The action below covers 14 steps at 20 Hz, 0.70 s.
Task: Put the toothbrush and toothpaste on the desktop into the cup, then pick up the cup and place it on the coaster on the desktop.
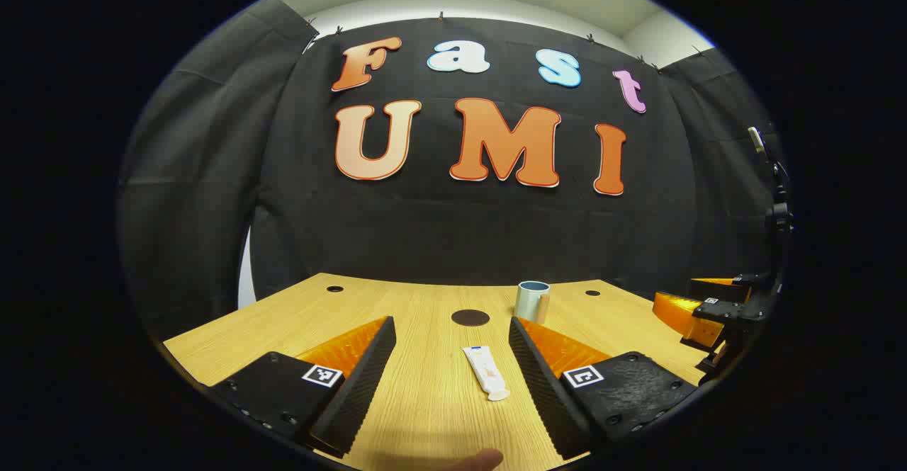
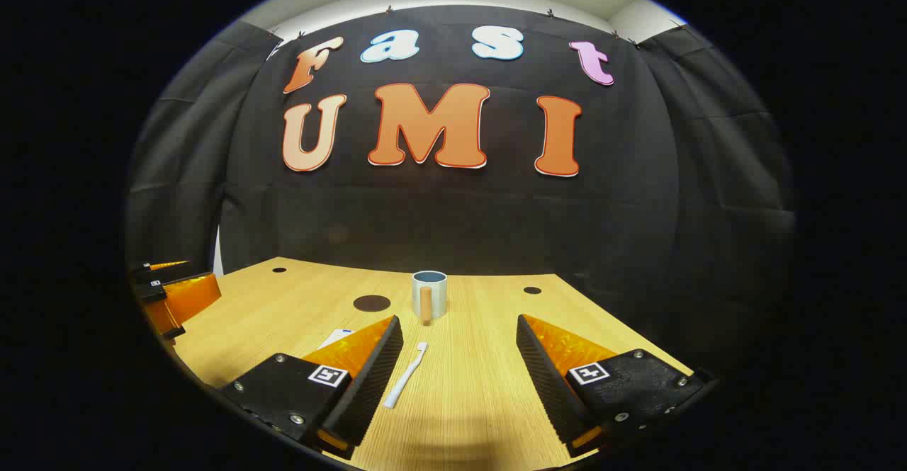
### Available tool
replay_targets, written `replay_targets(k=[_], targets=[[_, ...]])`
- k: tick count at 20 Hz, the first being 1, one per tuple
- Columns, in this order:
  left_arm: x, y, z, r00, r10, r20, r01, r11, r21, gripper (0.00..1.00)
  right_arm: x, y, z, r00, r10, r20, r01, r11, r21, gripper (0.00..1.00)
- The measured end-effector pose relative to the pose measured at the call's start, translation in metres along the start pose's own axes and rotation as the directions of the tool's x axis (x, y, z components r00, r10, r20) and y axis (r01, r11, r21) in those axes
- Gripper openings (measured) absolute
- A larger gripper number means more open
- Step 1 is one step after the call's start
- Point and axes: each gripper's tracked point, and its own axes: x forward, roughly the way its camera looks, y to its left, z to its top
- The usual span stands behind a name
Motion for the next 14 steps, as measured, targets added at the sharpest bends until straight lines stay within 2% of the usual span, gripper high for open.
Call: replay_targets(k=[14], targets=[[0.0025,-0.0010,-0.0088,1.000,0.009,-0.026,-0.009,1.000,0.003,0.97,0.0039,-0.0053,-0.0091,1.000,-0.001,-0.003,0.001,1.000,-0.005,0.97]])
